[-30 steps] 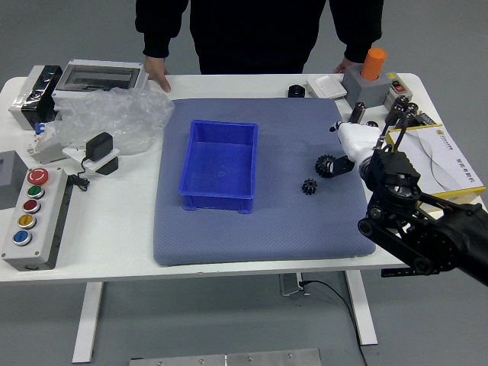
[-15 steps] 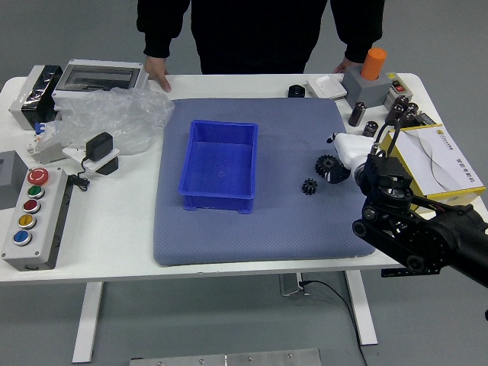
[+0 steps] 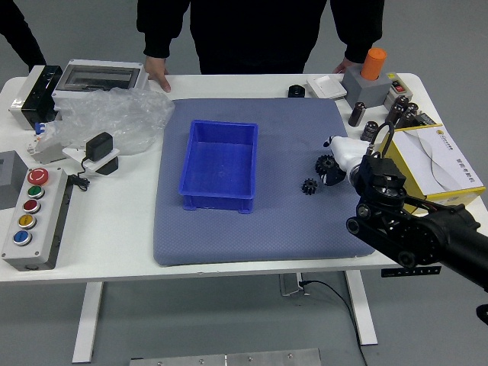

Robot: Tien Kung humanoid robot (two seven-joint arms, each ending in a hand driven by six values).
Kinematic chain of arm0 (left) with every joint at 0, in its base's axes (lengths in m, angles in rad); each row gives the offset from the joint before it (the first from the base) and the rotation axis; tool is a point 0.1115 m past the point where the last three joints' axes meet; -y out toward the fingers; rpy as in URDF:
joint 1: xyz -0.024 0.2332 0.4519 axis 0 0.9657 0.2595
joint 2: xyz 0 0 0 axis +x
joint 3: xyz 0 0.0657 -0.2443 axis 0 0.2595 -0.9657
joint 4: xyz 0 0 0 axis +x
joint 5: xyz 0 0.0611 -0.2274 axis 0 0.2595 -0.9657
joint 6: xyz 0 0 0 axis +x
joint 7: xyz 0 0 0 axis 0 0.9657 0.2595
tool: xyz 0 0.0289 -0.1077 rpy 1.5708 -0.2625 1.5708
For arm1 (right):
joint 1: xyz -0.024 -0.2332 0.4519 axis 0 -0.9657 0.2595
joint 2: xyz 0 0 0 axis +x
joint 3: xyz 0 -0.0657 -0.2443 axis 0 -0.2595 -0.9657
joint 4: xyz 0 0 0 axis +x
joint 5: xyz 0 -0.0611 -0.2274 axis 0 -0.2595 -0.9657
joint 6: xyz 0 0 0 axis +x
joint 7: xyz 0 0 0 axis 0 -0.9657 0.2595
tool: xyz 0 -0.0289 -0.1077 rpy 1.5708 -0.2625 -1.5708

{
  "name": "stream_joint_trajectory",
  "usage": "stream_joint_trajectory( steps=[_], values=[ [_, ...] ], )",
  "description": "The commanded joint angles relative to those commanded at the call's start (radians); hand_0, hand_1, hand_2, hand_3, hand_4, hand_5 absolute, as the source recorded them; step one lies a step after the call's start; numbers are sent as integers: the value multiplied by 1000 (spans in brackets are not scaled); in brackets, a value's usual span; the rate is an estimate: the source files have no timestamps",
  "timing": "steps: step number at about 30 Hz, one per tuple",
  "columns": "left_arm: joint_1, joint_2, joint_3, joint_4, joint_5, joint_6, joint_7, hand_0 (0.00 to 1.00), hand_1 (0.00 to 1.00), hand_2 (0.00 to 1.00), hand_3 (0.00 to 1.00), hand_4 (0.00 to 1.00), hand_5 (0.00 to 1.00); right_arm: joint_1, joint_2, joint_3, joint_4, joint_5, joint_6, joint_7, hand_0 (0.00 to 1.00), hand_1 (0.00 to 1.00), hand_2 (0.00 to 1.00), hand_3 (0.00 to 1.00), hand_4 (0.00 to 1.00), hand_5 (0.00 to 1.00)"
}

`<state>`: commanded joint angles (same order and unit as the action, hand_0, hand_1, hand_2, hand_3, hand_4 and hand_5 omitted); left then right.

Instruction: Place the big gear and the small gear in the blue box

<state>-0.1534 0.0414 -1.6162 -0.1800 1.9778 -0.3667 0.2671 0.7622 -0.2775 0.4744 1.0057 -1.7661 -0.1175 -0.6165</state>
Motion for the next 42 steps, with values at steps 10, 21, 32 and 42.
stream_joint_trajectory(
  steps=[10,21,32,42],
  values=[
    [0,-1,1,0,0,0,0,810,785,795,750,594,250,8,17,-7,-35,14,-4,8,740,658,773,806,737,180],
    [0,-1,4,0,-3,1,1,810,785,795,750,594,250,10,30,-8,-61,22,-22,20,669,608,698,703,672,197],
    [1,-1,3,0,-3,1,2,810,785,795,749,594,250,9,38,-12,-76,37,-31,25,661,596,672,686,670,206],
    [2,-1,5,0,-6,1,3,810,785,795,749,594,250,9,43,-11,-85,40,-42,22,686,527,561,621,698,99]
  ],
)
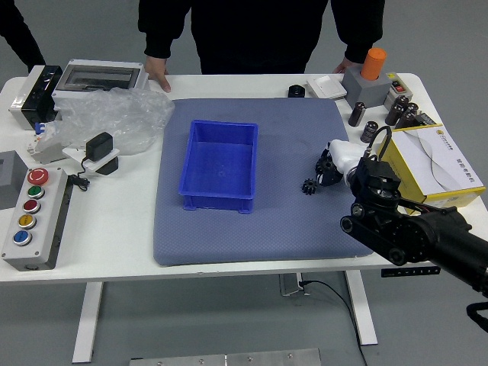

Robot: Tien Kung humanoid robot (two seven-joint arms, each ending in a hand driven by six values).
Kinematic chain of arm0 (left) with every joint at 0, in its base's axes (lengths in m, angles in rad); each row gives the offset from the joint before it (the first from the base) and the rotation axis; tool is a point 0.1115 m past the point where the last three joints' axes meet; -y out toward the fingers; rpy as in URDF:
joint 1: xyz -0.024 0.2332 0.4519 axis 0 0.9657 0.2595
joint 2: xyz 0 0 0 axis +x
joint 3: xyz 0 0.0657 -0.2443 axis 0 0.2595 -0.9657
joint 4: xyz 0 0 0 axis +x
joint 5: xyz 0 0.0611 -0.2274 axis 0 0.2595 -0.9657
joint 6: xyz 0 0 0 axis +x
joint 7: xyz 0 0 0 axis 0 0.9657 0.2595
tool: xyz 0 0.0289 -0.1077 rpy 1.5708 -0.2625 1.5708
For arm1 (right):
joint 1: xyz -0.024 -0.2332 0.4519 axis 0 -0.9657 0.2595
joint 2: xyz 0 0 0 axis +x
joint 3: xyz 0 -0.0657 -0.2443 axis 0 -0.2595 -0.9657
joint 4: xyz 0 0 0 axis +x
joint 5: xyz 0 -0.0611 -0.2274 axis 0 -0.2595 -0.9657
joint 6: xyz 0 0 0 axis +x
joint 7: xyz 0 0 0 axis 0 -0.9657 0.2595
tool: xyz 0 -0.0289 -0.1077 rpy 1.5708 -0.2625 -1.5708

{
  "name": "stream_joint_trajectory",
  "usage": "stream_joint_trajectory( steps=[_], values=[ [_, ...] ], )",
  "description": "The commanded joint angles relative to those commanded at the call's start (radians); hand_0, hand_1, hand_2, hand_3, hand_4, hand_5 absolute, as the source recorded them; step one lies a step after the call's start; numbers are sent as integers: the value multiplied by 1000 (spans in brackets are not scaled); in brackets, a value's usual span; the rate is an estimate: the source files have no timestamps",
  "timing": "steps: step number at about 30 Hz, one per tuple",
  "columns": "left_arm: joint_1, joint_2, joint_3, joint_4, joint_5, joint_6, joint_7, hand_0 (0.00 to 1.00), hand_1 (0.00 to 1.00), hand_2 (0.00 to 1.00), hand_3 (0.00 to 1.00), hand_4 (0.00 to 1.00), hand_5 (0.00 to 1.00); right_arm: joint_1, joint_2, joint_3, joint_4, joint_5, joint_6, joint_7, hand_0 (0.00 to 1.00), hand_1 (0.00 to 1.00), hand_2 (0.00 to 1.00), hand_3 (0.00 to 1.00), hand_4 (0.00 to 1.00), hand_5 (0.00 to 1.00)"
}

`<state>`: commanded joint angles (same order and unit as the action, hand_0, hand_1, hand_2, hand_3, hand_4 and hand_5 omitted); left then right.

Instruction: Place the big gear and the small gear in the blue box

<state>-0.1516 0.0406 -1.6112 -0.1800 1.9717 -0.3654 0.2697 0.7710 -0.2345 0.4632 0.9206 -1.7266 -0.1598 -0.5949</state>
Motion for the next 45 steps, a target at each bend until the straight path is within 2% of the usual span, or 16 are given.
stream_joint_trajectory(
  steps=[2,3,8,9,26,32,33,45],
  values=[
    [0,0,0,0,-1,0,0,810,785,795,749,594,250,1,0,1,-2,-2,-5,1,686,527,561,621,698,99],
    [0,0,0,0,-1,0,0,810,785,795,749,594,250,1,1,2,-2,-3,-7,1,673,507,536,590,784,60],
    [1,0,0,0,-1,0,0,810,785,795,749,594,250,3,2,5,-6,-3,-19,5,673,507,536,590,784,60],
    [1,0,0,0,-1,0,0,810,785,795,749,594,250,3,3,5,-7,-2,-21,6,648,472,487,520,854,131],
    [1,0,1,0,-2,0,-1,810,785,795,749,594,250,4,-1,27,4,-18,-47,4,630,460,475,499,854,147],
    [3,1,2,0,-2,0,-1,810,784,795,749,594,250,11,-9,57,23,-40,-50,-10,637,461,474,504,857,141],
    [3,1,2,0,-2,0,-1,810,784,795,749,594,250,12,-10,61,27,-43,-49,-12,649,463,478,509,830,96],
    [3,1,0,0,-1,-1,-1,810,784,795,749,594,250,21,-21,96,81,-76,-51,-36,651,468,481,515,808,102]
  ],
)
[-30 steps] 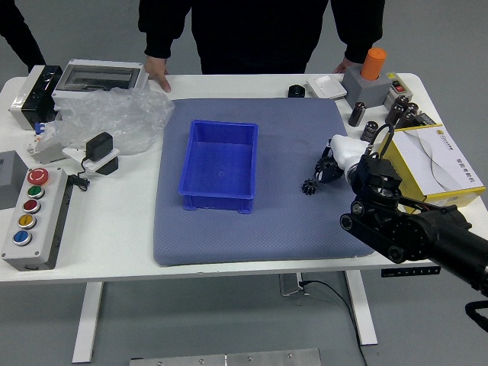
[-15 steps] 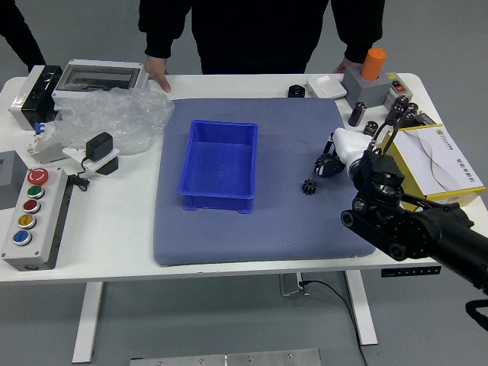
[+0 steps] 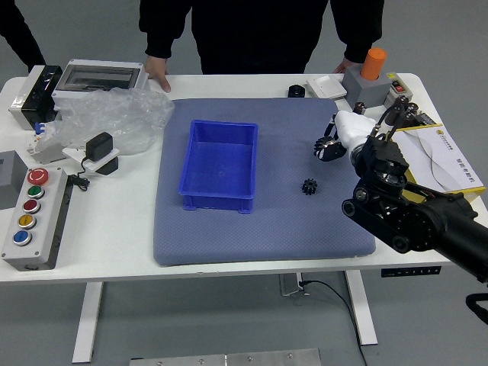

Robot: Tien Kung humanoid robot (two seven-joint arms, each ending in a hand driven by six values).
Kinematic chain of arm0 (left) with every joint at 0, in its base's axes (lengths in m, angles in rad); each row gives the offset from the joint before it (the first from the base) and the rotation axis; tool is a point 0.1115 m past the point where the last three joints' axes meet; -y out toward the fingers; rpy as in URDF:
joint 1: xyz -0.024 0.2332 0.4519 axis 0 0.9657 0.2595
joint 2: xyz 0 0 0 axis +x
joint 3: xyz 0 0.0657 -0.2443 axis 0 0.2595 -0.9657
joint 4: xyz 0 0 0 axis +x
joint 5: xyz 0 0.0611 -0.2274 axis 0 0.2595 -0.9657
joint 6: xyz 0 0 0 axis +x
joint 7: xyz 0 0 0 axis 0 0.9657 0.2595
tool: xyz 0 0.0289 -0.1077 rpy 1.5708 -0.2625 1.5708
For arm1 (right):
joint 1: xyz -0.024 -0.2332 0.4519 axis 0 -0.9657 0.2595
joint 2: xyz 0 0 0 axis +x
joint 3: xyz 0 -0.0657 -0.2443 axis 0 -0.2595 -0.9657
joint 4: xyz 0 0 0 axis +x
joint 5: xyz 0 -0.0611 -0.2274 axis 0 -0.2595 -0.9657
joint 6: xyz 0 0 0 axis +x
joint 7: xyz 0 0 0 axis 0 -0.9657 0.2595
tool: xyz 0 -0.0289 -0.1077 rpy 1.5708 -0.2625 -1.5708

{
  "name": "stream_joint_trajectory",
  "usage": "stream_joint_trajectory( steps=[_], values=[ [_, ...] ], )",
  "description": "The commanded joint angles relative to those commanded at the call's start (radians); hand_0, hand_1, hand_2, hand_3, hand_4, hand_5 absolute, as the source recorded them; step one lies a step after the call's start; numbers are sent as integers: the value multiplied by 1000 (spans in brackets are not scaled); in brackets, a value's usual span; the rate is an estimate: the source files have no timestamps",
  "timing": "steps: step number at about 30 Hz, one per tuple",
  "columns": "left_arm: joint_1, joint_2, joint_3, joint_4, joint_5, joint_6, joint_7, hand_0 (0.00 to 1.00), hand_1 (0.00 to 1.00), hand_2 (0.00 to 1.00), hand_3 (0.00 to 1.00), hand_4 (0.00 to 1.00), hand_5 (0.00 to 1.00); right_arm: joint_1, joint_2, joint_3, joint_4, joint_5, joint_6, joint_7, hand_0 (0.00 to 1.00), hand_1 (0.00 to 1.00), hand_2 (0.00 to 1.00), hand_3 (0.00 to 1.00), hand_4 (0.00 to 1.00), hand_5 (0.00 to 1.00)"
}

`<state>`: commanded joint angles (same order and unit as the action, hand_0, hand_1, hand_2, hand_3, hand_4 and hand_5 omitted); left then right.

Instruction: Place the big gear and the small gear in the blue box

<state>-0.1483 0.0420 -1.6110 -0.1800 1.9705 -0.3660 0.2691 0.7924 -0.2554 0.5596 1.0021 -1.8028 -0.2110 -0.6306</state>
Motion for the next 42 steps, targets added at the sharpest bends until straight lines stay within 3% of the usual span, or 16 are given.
stream_joint_trajectory(
  steps=[11,18,27,42],
  values=[
    [1,1,-2,0,2,-1,0,810,784,794,750,594,250,12,7,36,92,-65,10,-15,652,469,481,517,809,102],
    [1,0,-4,0,5,-2,1,810,784,795,749,594,250,28,32,51,161,-117,19,-15,652,471,482,519,808,100],
    [1,-1,-10,0,15,-6,2,810,785,795,750,594,250,47,95,48,216,-164,24,-15,652,472,482,520,809,101],
    [5,-6,-19,0,36,-11,2,810,784,795,749,594,250,24,215,32,213,-199,-16,-15,652,474,490,534,819,97]
  ],
)
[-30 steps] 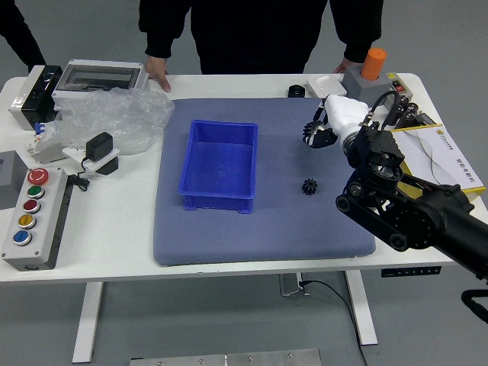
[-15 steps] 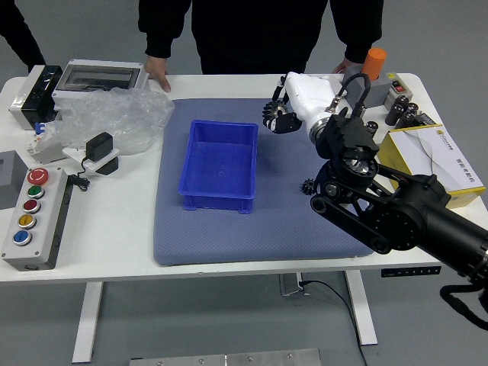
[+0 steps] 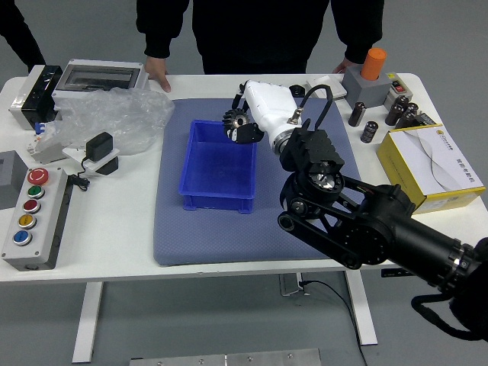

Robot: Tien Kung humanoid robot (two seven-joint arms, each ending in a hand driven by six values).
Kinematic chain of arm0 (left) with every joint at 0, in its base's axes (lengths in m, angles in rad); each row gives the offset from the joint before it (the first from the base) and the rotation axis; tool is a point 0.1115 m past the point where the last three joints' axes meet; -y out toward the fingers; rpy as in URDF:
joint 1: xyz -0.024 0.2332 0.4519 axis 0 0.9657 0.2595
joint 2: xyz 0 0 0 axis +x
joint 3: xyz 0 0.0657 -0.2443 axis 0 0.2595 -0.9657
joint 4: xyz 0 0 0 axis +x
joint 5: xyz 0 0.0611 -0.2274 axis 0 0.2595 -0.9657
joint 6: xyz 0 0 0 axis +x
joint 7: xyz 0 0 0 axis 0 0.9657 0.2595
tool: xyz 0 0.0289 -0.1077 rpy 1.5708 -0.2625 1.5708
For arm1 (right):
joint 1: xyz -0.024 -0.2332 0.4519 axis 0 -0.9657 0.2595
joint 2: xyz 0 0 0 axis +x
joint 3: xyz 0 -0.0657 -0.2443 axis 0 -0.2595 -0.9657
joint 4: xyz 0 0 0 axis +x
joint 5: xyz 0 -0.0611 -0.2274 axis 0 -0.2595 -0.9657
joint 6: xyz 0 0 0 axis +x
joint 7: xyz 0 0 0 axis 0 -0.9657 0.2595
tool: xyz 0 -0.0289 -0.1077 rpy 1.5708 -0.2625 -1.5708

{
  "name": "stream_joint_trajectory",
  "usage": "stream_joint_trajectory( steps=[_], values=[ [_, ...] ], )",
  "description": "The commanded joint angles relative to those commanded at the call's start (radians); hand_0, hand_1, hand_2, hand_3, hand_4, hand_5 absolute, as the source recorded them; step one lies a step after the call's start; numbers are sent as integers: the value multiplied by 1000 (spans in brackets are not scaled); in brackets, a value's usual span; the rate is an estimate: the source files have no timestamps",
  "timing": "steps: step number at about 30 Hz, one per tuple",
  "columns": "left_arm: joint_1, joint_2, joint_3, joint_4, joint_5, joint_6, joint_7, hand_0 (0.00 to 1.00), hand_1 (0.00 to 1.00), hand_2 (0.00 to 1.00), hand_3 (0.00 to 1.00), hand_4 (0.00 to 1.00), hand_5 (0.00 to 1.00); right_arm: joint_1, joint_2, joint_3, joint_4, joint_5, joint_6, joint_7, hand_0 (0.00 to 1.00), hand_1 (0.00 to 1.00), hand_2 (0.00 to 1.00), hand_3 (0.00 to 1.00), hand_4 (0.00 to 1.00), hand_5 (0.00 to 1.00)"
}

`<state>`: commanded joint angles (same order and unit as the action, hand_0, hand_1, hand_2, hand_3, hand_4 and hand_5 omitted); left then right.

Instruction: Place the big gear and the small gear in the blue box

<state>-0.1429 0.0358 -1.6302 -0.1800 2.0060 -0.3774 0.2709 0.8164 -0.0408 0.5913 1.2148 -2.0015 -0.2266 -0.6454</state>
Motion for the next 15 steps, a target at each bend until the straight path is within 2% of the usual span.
stream_joint_trajectory(
  steps=[5,6,11,12,15],
  values=[
    [2,-2,-1,0,5,-1,0,810,784,795,749,594,250,-12,25,1,-9,5,-2,0,652,474,490,534,819,97],
    [1,-2,-1,0,6,-1,0,810,785,795,749,594,250,-14,28,1,-11,9,2,0,637,487,531,608,761,238],
    [1,-2,-4,0,11,-3,0,810,785,795,749,594,250,-20,39,9,-19,32,19,0,637,487,531,608,761,238],
    [2,-2,-4,0,12,-3,0,810,785,795,749,594,250,-21,41,11,-20,35,23,0,639,521,607,735,813,415],
    [2,-2,-4,0,14,-3,0,810,785,795,749,594,250,-22,41,14,-23,43,29,0,639,521,607,735,813,415]
  ],
)
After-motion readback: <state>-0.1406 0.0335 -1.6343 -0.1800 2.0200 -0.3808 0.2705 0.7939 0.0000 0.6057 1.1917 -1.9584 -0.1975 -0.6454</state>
